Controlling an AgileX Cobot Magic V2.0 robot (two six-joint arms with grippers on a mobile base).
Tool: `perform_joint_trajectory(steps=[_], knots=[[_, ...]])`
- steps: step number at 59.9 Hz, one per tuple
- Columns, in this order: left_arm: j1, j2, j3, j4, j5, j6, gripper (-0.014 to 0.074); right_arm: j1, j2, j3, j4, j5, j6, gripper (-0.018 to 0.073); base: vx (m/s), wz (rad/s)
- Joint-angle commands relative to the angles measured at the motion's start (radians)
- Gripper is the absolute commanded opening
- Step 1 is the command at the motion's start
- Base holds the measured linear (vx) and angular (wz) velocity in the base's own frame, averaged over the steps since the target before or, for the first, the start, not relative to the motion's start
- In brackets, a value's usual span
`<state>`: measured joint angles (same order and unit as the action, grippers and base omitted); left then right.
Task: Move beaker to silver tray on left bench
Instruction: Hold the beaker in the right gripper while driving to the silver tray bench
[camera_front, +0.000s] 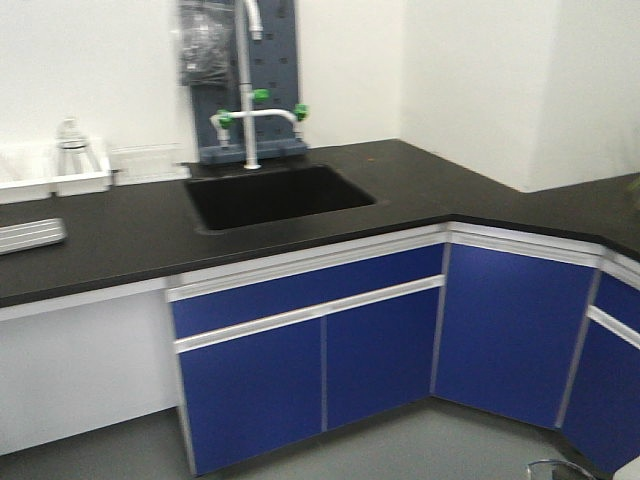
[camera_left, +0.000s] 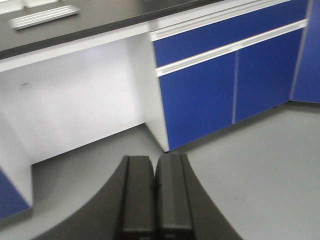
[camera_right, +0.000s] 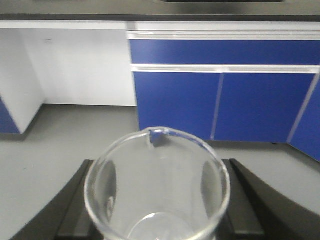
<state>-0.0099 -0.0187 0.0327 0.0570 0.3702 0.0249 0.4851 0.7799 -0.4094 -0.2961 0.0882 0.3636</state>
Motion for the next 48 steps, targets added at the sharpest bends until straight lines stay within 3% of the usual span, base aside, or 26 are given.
perform_joint_trajectory(steps=[1,48], knots=[[-0.006,-0.008,0.02,-0.003,-0.075,-0.002,0.0001,0.0,-0.008,-0.031,-0.006,-0.075,-0.004,-0.0011,-0.14,0.58],[-0.006,-0.008,0.02,-0.003,-0.075,-0.002,0.0001,0.0,-0.008,-0.031,-0.006,-0.075,-0.004,-0.0011,0.01,0.4]])
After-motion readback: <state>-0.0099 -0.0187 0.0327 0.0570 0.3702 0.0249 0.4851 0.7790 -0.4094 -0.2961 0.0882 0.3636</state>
